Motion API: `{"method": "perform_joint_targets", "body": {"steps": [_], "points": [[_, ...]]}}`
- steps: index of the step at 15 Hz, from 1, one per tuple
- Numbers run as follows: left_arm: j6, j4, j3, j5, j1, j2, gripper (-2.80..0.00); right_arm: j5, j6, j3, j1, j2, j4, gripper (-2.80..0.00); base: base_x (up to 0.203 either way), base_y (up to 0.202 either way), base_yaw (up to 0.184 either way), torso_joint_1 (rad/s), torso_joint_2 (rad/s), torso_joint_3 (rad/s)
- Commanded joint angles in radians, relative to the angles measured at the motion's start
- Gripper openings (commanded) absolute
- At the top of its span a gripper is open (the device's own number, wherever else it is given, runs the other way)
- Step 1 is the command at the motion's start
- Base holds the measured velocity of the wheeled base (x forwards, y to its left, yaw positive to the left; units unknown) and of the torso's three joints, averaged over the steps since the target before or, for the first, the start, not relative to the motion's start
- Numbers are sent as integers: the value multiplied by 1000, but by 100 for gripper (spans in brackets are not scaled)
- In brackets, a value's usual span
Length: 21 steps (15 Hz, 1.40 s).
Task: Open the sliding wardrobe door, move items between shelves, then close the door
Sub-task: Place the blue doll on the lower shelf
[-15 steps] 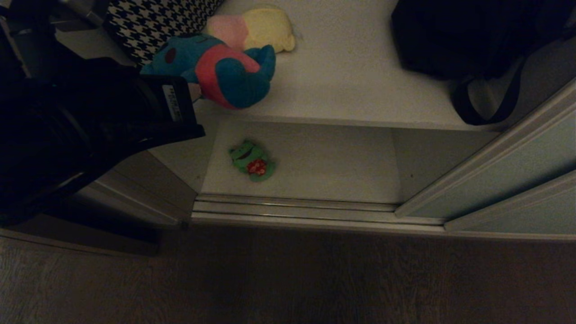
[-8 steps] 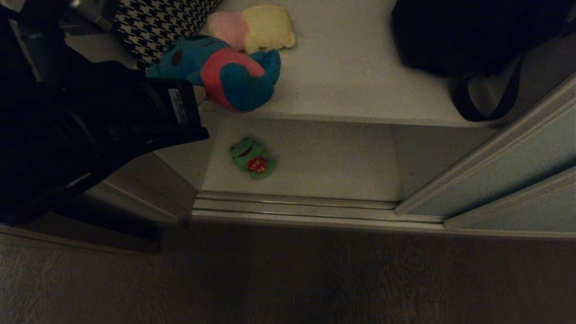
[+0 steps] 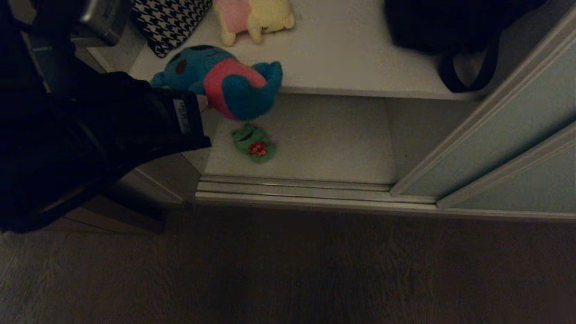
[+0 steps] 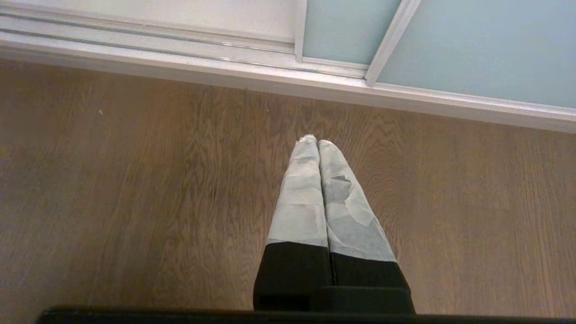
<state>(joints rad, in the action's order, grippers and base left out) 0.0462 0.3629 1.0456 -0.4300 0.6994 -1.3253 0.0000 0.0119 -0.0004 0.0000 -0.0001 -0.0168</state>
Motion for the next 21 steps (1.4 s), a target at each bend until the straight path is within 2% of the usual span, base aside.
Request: {"method": "perform_joint_targets", "body": {"steps": [1, 8, 11, 15, 21], "points": [[-2, 5, -9, -3, 0, 6, -280, 0, 0, 0, 0, 0, 0, -280, 0, 0, 0, 0, 0, 0], [-4, -3, -71, -1, 3, 38, -280, 0, 0, -1, 0, 0, 0, -280, 0, 0, 0, 2, 2, -84], [-50, -8, -144, 5, 25, 43, -280, 0, 2, 0, 0, 0, 0, -280, 0, 0, 0, 4, 5, -198], [-78, -5, -230, 96, 31, 5, -280, 0, 1, 0, 0, 0, 0, -280, 0, 0, 0, 2, 2, -190], [-171, 19, -243, 140, 29, -199, -280, 0, 0, 0, 0, 0, 0, -280, 0, 0, 0, 3, 2, -183]]}}
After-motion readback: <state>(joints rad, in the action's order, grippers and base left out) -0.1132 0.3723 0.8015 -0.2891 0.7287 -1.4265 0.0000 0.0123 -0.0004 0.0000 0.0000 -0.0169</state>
